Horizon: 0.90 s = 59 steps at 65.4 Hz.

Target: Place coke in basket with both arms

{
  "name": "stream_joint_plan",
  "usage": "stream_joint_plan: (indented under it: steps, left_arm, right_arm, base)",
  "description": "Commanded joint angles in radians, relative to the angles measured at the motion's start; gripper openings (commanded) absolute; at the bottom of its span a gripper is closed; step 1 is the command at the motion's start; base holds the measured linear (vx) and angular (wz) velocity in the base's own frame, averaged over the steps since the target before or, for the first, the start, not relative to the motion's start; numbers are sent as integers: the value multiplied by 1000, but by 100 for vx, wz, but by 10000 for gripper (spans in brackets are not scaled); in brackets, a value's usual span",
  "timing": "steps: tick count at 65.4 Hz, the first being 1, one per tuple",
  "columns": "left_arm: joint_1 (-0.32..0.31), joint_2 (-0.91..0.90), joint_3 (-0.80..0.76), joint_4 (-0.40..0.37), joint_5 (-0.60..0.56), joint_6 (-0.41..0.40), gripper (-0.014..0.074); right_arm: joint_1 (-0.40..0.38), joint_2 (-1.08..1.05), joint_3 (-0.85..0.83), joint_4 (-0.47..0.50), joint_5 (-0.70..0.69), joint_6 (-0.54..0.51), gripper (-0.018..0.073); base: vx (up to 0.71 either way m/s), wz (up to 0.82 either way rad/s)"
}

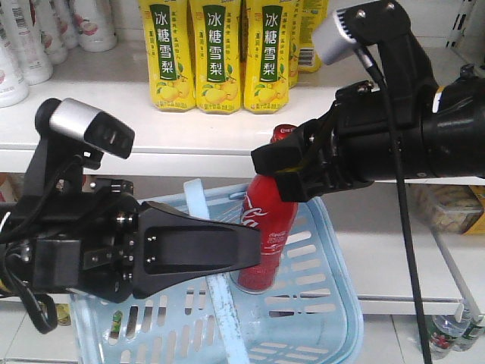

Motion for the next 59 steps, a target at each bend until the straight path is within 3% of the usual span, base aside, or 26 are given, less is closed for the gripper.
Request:
stream_joint_plan:
  steps: [1, 7, 16, 21, 30, 37, 51, 59]
  left_arm:
    - [-4, -23, -26, -90, -197, 2, -6]
    - [-4, -23, -26, -90, -197, 2, -6]
    - [-4, -23, -26, -90, -197, 2, -6]
    - [-4, -23, -26, -90, -197, 2, -6]
    - [-4, -23, -26, -90, -197, 2, -6]
    - [-4, -23, -26, -90, -197, 2, -6]
    - [-4, -23, -26, -90, -197, 2, -6]
    - [-4, -23, -26, -90, -197, 2, -6]
  right_arm:
    - [0, -26, -36, 54, -75, -10, 277]
    - [0, -26, -36, 54, -75, -9, 414]
    - [0, -26, -36, 55, -73, -9, 545]
    - [-1, -26, -36, 55, -70, -9, 578]
    - [-3, -40, -36, 20, -57, -7, 558]
    - [-3, -82, -36, -71, -48, 39, 452]
    - [-3, -204, -36, -369, 31, 193, -1]
    - [-3, -288, 26, -457, 46, 247, -10]
  base:
    - [0, 0]
    - [0, 0]
    - [0, 0]
    - [0, 0]
    - [0, 0]
    - [0, 0]
    - [0, 0]
    - [0, 0]
